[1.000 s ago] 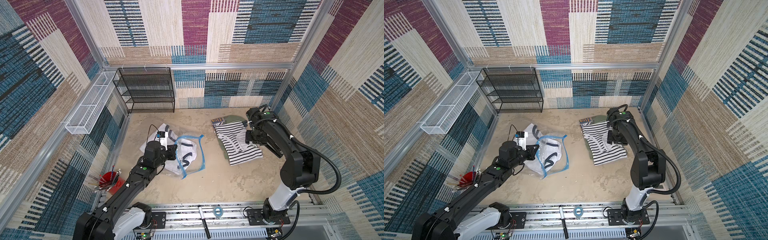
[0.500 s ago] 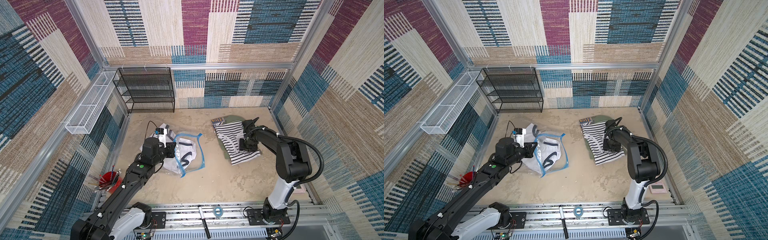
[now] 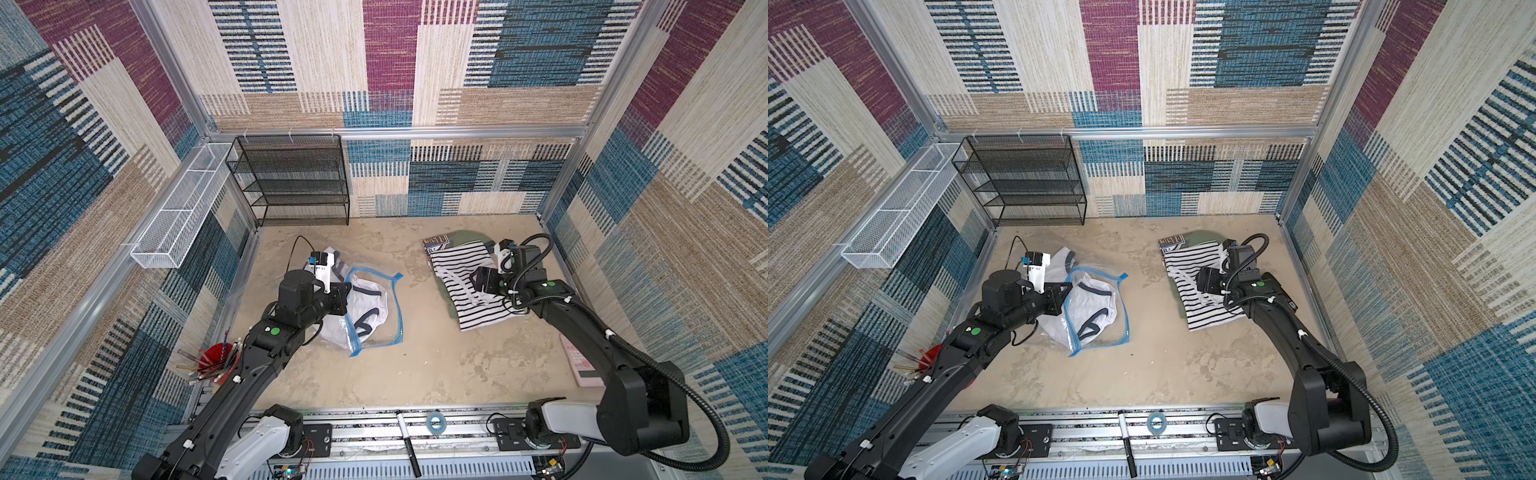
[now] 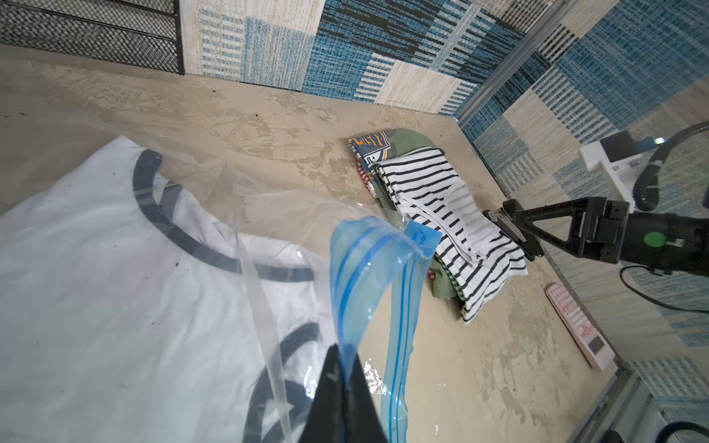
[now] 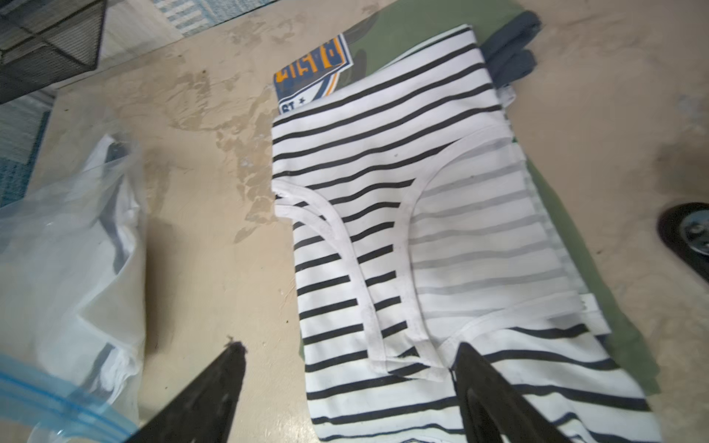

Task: Take the tank top out of the vacuum bag
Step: Adjust the tank top.

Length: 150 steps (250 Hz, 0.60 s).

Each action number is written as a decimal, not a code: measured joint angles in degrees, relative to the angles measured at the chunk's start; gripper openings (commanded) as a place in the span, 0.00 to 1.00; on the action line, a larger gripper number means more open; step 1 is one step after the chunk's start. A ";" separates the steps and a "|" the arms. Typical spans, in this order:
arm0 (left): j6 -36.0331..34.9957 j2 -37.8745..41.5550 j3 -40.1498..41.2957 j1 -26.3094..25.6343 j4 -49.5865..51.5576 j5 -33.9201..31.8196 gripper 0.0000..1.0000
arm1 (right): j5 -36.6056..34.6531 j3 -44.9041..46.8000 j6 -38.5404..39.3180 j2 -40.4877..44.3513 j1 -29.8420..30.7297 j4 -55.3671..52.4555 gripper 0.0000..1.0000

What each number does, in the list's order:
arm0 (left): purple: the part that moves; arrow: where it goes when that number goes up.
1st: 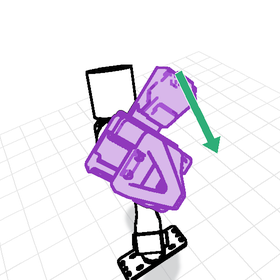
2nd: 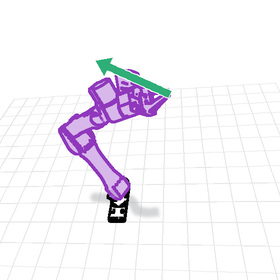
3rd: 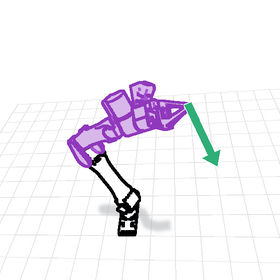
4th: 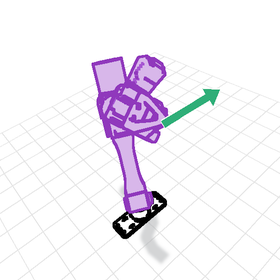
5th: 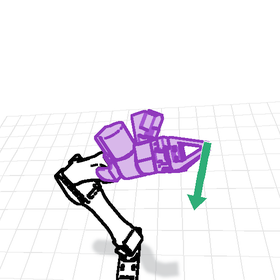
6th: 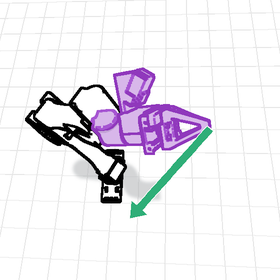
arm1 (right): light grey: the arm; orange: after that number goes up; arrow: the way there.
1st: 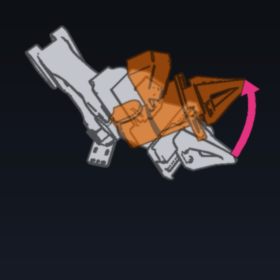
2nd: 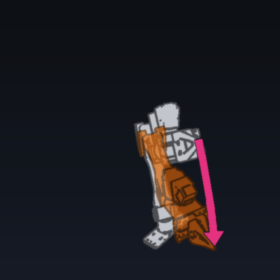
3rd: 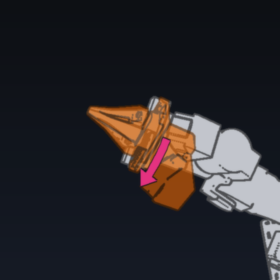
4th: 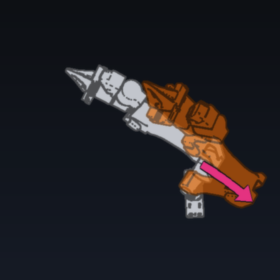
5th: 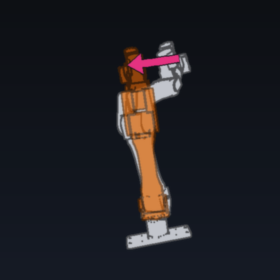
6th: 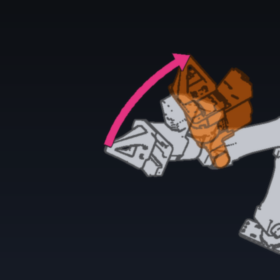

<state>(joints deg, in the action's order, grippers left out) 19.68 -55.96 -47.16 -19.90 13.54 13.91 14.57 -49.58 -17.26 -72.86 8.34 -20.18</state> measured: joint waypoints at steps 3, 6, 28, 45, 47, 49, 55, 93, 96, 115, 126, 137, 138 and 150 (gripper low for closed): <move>0.00 -0.22 -0.15 0.00 0.00 0.15 0.00 | 0.50 0.42 -0.31 0.13 0.00 0.50 0.87; -0.02 -0.42 -0.31 0.00 0.00 0.24 0.00 | 1.18 0.96 -0.74 0.28 0.00 1.16 0.87; -0.11 -1.60 -1.25 0.00 -0.11 1.64 0.00 | 5.16 3.67 -2.91 0.68 0.46 4.79 0.84; -0.11 -2.01 -1.40 0.00 -0.48 2.71 0.00 | 7.28 4.85 -4.83 0.70 1.66 6.78 0.83; -0.09 -2.05 -1.42 0.00 -0.50 2.82 0.00 | 7.61 4.94 -5.07 0.70 1.90 7.04 0.83; -0.09 -2.12 -1.44 0.00 -0.52 2.89 0.00 | 7.82 5.01 -5.22 0.68 2.10 7.21 0.83; -0.09 -2.32 -1.46 0.00 -0.70 2.95 0.00 | 8.39 5.11 -5.68 0.68 2.73 7.80 0.83; 0.63 -6.36 -2.69 0.00 -3.32 4.83 0.00 | 10.99 6.49 -10.19 0.92 7.08 12.79 0.75; 0.83 -6.71 -2.89 0.00 -3.56 4.98 0.00 | 11.21 6.64 -10.69 0.98 7.45 13.22 0.75; 1.36 -8.98 -4.31 0.00 -5.29 5.77 0.00 | 12.04 7.19 -13.14 1.11 9.35 15.26 0.74; 1.53 -10.12 -5.27 0.00 -6.14 5.84 0.00 | 12.48 7.23 -14.25 1.09 10.47 16.37 0.73; 1.68 -11.34 -6.58 0.00 -7.04 5.90 0.00 | 12.94 7.19 -15.02 0.87 11.39 17.62 0.72; 1.70 -11.45 -6.71 0.00 -7.13 5.90 0.00 | 12.98 7.19 -15.06 0.85 11.45 17.70 0.72; 2.32 -13.09 -8.74 0.00 -7.91 5.95 0.00 | 13.42 6.67 -15.89 0.15 12.41 18.36 0.71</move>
<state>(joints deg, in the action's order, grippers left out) 22.00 -69.06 -55.90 -19.90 5.63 19.86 27.99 -42.92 -33.15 -72.71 20.75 -1.83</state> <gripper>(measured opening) 0.051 0.722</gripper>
